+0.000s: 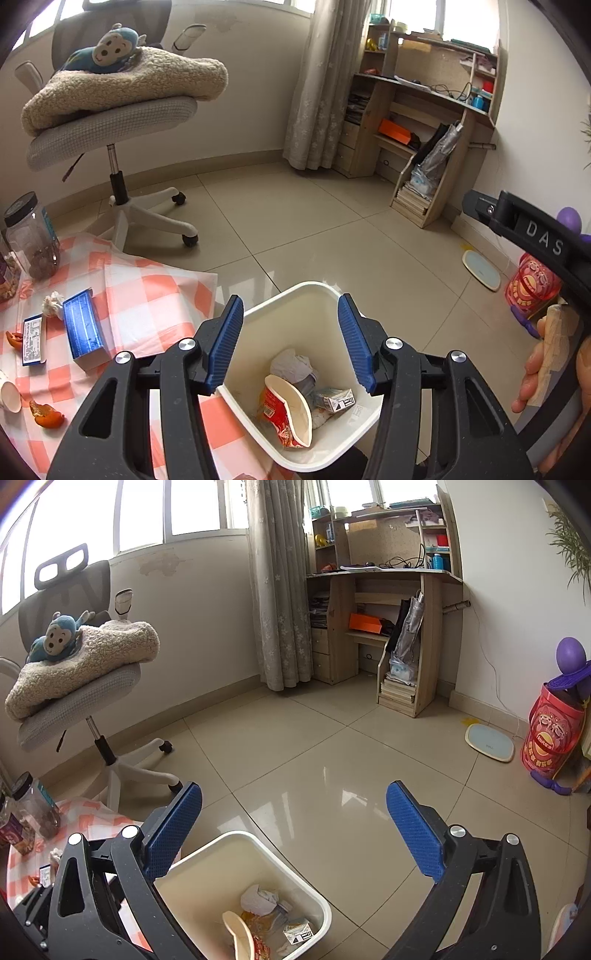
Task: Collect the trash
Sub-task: 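Carry the insole and crumpled paper over the white bin and release both, then move both tools back over the table toward the paper cup and peel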
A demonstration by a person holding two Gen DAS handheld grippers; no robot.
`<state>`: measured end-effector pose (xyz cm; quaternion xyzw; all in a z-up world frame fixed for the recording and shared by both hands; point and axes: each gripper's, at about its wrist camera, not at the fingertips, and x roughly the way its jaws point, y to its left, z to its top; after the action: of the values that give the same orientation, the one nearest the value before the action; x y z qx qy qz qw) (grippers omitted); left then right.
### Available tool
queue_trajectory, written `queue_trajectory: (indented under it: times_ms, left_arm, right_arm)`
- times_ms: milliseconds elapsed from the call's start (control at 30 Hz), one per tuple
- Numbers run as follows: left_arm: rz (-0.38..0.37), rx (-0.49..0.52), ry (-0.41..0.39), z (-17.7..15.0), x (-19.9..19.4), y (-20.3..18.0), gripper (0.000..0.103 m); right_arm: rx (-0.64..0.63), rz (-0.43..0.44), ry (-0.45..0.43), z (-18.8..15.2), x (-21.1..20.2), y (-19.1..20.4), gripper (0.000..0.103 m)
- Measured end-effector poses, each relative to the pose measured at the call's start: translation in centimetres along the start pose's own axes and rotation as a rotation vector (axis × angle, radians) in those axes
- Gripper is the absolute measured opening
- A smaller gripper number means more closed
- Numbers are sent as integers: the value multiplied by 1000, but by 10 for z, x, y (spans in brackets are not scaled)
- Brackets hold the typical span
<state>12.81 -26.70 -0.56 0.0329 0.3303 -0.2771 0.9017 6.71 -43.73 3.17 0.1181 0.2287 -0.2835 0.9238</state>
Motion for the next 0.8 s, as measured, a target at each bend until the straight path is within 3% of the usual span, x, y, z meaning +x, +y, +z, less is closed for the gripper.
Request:
queue_trajectory:
  times_ms: [467,800]
  left_arm:
    - [241,-107,-183,8,-50,58,70]
    - [370,-193,-198,4,-76,109,75]
  right_arm:
    - [-124,39,-60,-14,-18,56,96]
    - [-162,139,-78,-18,-38,109,96]
